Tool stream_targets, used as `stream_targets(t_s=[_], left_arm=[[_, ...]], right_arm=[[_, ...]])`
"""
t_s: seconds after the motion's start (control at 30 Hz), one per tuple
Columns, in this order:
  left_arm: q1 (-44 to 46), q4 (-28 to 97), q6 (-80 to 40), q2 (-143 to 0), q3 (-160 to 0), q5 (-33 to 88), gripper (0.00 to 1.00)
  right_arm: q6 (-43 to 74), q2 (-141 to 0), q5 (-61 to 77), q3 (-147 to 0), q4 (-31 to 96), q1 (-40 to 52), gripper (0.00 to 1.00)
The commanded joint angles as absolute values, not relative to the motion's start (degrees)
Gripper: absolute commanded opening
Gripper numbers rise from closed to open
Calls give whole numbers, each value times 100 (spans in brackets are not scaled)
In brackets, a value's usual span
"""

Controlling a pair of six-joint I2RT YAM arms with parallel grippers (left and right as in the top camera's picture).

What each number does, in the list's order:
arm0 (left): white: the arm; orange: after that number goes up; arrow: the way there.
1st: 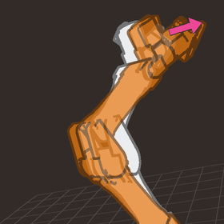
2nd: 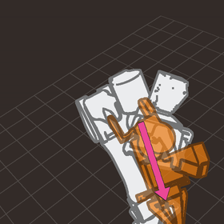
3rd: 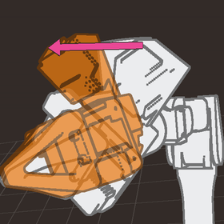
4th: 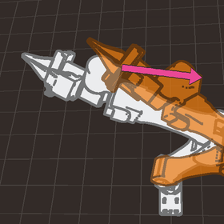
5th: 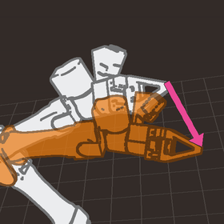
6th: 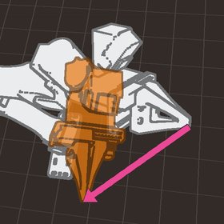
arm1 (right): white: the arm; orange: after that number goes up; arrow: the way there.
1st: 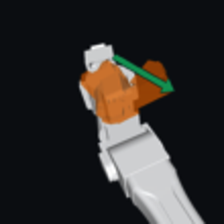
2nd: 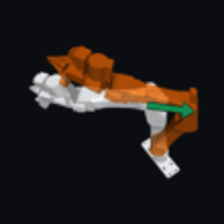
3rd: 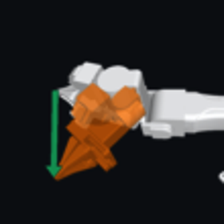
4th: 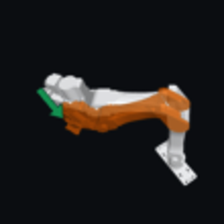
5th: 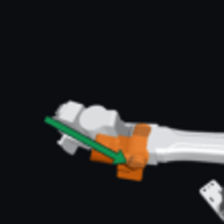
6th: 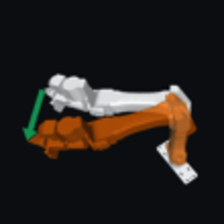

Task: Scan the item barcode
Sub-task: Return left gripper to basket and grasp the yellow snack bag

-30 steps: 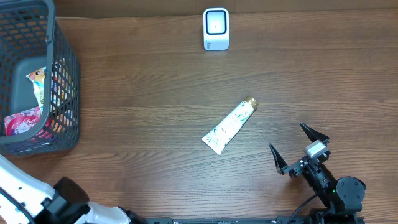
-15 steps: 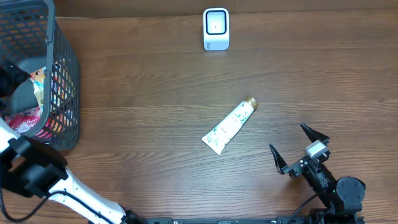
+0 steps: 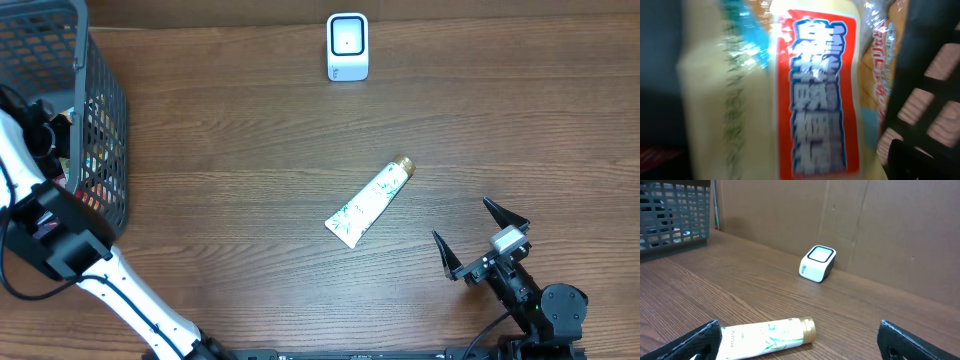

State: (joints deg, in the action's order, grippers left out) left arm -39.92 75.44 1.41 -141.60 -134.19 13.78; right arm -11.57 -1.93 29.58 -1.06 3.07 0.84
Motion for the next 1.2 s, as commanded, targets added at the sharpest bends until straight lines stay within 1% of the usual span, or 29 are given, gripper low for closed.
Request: stream_targets(t_s=[0.0, 0.17, 0.2, 0.23, 0.33, 0.37, 0.43, 0.47, 0.53, 0.63, 0.8, 1.0, 1.17], left_arm=[[-3999, 7505, 303, -14409, -13413, 1437, 100], [-4014, 7343, 303, -14414, -13413, 1444, 100], [-4014, 7343, 303, -14420, -13410, 1444, 98], [-4014, 7341, 303, -14424, -13408, 1444, 89], [-4014, 7349, 301, -14424, -13408, 1446, 54], [-4014, 7356, 290, -14424, -13408, 1446, 45], [-4014, 7380, 231, -14424, -13408, 1446, 35], [-4014, 7397, 211, -14424, -13408, 1446, 27], [-4021, 7470, 213, -14422, -13410, 1441, 4], [-4038, 7653, 167, -14422, -13504, 1439, 4], [-4095, 8138, -314, -14293, -14105, 1444, 4], [-4128, 8938, -965, -13990, -15633, 1441, 4], [-4110, 9559, -1382, -13450, -16744, 1540, 4]], right_arm=[[-1109, -180, 2936, -45, 294, 95, 100], [-1109, -180, 2936, -45, 294, 95, 100], [-1109, -180, 2936, -45, 294, 95, 100], [-1109, -180, 2936, -45, 294, 95, 100], [-1109, -180, 2936, -45, 294, 95, 100], [-1109, -180, 2936, -45, 294, 95, 100], [-1109, -180, 2936, -45, 294, 95, 100], [-1109, -180, 2936, -45, 294, 95, 100], [-1109, -180, 2936, -45, 294, 95, 100], [-1109, -180, 2936, -45, 294, 95, 100], [-1109, -180, 2936, -45, 294, 95, 100], [-1109, -180, 2936, -45, 294, 95, 100], [-1109, -180, 2936, -45, 294, 95, 100]])
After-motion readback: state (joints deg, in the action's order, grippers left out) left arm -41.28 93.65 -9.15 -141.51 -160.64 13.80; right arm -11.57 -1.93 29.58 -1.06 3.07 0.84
